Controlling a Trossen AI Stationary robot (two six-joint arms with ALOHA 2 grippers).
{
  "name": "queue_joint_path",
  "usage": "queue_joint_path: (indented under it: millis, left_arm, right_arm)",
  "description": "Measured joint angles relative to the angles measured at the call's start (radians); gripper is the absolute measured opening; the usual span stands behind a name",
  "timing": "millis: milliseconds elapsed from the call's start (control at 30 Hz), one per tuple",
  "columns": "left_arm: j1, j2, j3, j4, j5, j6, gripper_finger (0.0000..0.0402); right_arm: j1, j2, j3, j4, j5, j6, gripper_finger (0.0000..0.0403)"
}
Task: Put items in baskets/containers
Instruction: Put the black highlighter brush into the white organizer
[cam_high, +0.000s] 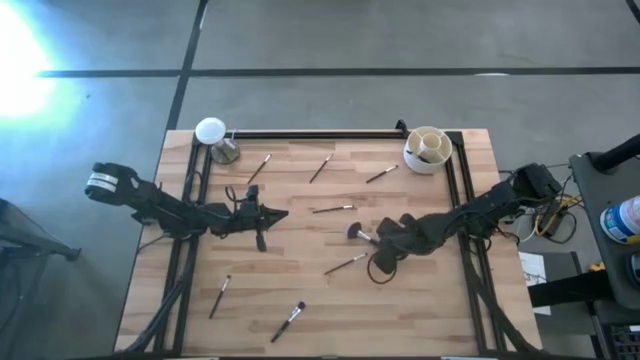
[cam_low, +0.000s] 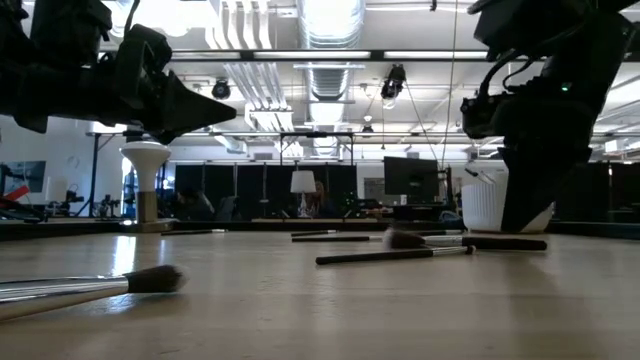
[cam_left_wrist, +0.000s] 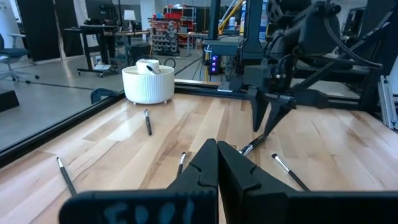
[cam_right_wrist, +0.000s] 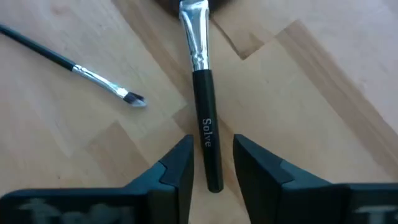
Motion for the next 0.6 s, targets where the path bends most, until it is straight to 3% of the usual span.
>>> queue_joint_path:
  millis: [200, 600]
  left_arm:
    - [0.000, 0.000, 0.000, 0.000, 0.000, -0.004, 0.0000]
    - [-0.001, 0.000, 0.000, 0.000, 0.000, -0.047, 0.0000]
  right_arm:
    - [0.000, 0.000, -0.027, 0.007, 0.002, 0.001, 0.0109]
    - [0.001, -0.003, -0.092, 0.089, 0.008, 0.004, 0.0054]
